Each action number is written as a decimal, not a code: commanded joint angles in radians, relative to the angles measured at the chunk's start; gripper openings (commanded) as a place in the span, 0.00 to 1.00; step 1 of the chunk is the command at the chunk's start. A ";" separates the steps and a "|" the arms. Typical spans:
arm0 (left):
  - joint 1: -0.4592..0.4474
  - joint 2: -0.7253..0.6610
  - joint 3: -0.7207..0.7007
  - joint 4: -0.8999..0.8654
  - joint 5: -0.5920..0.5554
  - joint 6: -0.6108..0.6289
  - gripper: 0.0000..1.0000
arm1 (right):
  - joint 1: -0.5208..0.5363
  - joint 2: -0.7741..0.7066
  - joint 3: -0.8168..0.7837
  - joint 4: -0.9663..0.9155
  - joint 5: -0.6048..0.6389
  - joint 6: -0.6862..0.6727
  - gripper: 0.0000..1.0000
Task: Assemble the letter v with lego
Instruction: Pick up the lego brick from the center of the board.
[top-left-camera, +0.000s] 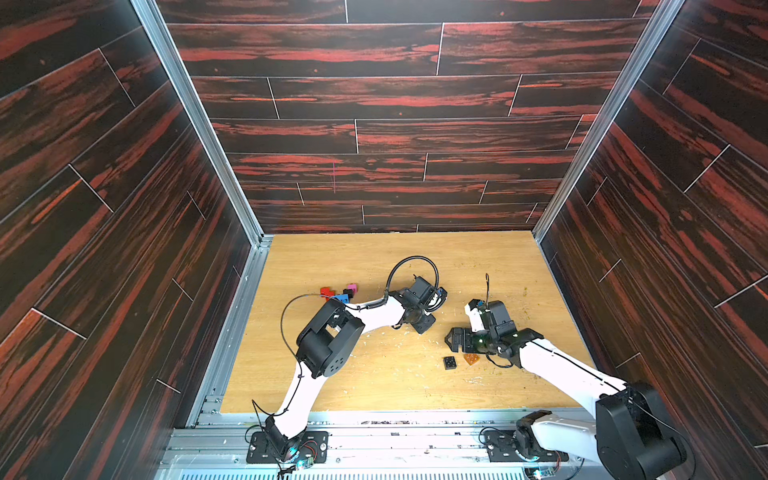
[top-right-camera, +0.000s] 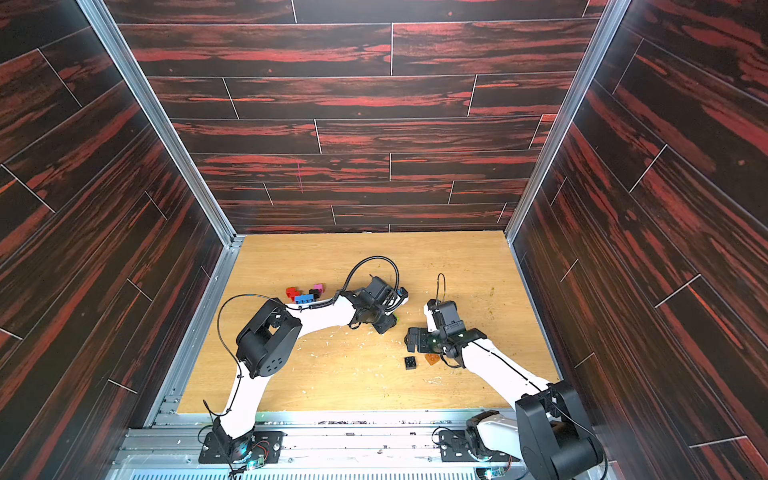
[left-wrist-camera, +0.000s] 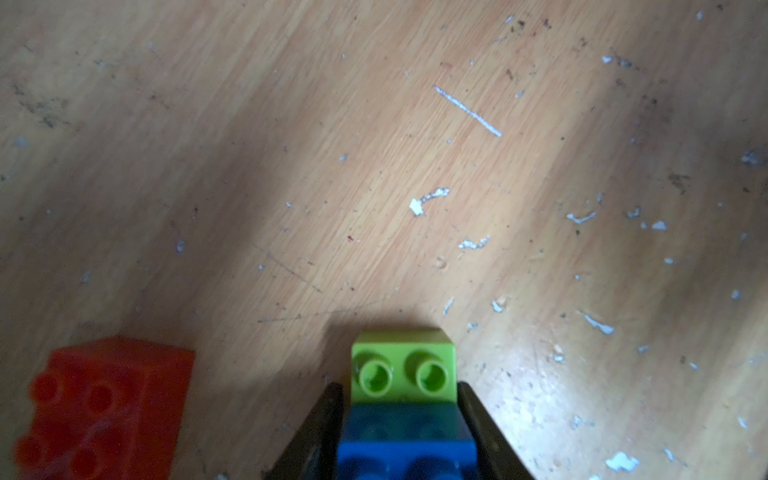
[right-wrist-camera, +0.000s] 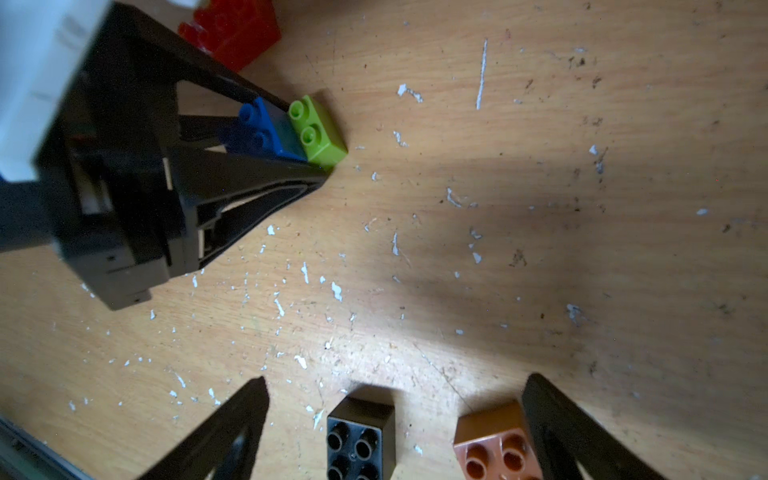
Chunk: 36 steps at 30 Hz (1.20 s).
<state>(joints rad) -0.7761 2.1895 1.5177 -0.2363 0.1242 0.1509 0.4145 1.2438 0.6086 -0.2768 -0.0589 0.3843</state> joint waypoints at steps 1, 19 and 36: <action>0.005 0.023 -0.064 -0.067 0.018 -0.020 0.45 | 0.004 0.006 0.023 -0.010 -0.002 0.003 0.98; 0.024 -0.032 -0.138 -0.011 0.037 -0.046 0.27 | 0.004 0.037 0.035 0.012 -0.012 -0.008 0.98; 0.167 -0.330 -0.221 0.003 0.036 0.003 0.29 | 0.106 0.226 0.205 0.065 0.019 -0.065 0.98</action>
<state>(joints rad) -0.6312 1.9087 1.2900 -0.1955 0.1566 0.1211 0.4976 1.4372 0.7872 -0.2165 -0.0586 0.3374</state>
